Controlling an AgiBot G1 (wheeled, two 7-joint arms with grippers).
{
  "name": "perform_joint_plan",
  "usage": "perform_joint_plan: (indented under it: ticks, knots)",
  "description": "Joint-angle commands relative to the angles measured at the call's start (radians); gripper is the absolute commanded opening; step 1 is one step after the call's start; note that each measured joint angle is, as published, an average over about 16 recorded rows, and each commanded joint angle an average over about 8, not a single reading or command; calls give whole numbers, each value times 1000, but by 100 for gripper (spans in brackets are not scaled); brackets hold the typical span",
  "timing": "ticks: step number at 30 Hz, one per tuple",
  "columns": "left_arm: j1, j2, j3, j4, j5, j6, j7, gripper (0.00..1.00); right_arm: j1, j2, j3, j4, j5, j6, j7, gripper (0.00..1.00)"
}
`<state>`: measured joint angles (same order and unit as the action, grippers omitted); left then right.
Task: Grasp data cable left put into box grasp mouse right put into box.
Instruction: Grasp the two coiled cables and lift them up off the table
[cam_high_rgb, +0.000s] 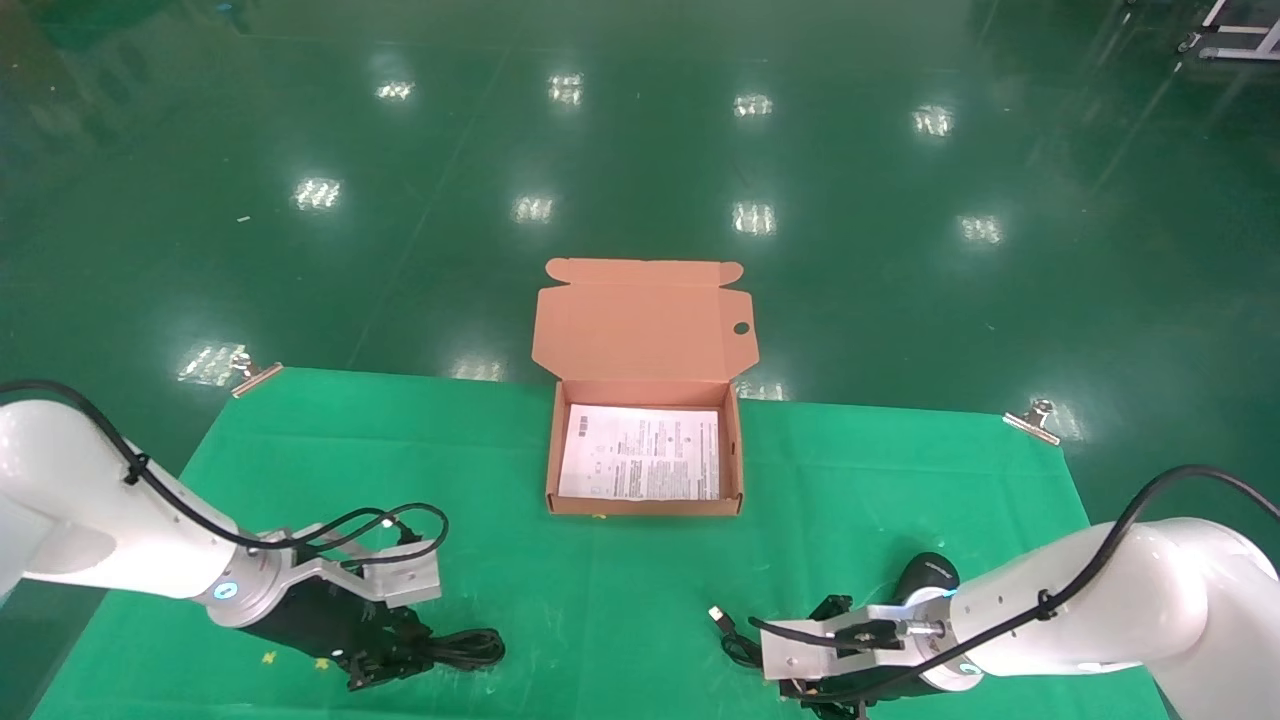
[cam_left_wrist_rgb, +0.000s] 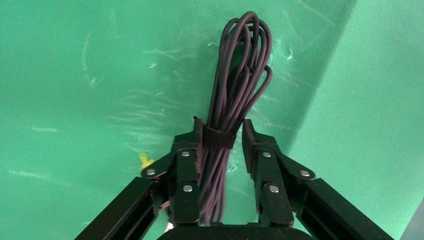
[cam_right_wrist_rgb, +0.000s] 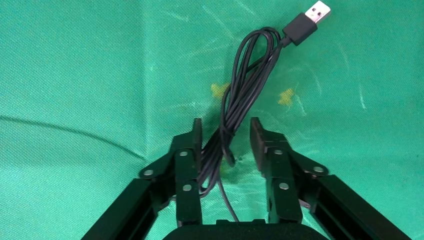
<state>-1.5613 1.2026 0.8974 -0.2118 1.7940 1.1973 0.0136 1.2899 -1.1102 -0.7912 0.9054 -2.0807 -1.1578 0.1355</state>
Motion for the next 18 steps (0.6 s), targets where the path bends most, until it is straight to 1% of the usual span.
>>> perform_joint_plan:
  ticks: [1, 18]
  knots:
    - [0, 0, 0, -1, 0, 1, 0, 0, 0, 0, 0, 1, 0, 0, 0, 0]
    - [-7, -6, 0, -7, 0, 9, 4, 0, 2, 4, 2, 1, 1, -2, 6, 0]
